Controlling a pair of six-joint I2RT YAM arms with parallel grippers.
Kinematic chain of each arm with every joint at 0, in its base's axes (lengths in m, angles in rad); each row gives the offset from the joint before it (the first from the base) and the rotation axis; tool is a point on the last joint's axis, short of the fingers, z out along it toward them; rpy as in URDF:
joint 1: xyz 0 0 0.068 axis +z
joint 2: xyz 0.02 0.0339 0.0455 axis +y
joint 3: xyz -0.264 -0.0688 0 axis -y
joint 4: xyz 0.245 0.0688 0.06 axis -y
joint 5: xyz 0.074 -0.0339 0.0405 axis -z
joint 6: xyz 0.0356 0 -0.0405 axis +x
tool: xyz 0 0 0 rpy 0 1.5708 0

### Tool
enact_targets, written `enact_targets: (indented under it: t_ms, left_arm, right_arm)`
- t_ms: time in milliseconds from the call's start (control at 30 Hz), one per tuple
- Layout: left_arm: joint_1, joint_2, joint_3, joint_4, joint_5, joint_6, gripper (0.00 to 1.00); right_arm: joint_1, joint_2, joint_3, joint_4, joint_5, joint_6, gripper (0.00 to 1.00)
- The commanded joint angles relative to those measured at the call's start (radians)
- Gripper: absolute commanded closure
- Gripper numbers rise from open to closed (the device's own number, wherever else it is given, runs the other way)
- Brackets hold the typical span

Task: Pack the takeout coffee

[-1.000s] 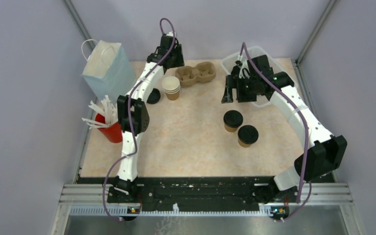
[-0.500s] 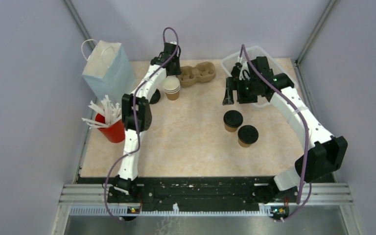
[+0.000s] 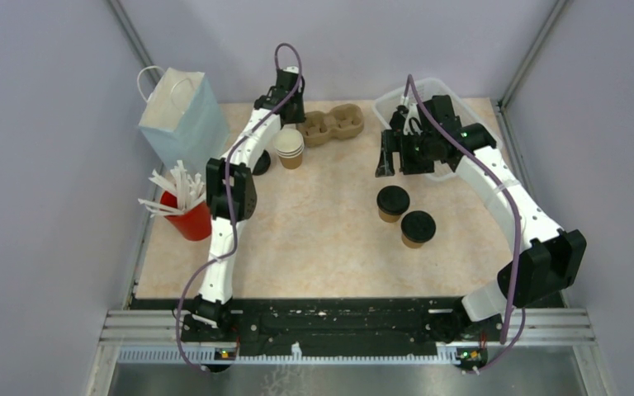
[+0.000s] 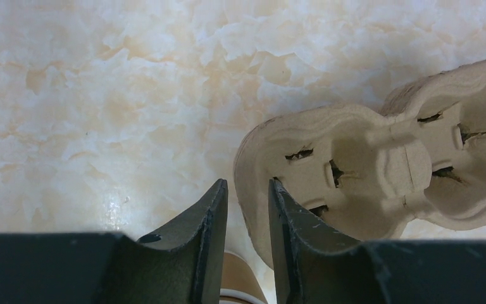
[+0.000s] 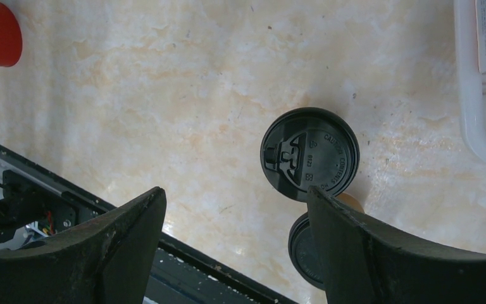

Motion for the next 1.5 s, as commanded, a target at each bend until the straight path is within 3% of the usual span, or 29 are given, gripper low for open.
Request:
enact_targets:
  t_ms: [0, 800, 1200, 1267, 1467]
  left_arm:
    - [0.007, 0.026, 0.046, 0.055, 0.014, 0.001, 0.63]
    - [0.008, 0.034, 0.059, 0.052, -0.003, 0.032, 0.71]
    - [0.008, 0.025, 0.062, 0.061, 0.015, 0.047, 0.92]
    - [0.008, 0.018, 0.062, 0.064, 0.017, 0.046, 1.00]
    - [0.009, -0.019, 0.062, 0.067, 0.052, 0.017, 1.00]
  right_arm:
    - [-0.003, -0.034, 0.008, 0.017, -0.003, -0.017, 0.19]
    - [-0.003, -0.023, 0.005, 0.021, -0.017, -0.020, 0.19]
    - [-0.002, -0.023, 0.004, 0.023, -0.024, -0.022, 0.19]
    - [-0.002, -0.023, 0.004, 0.023, -0.026, -0.022, 0.19]
    - [-0.002, -0.025, 0.002, 0.024, -0.030, -0.022, 0.19]
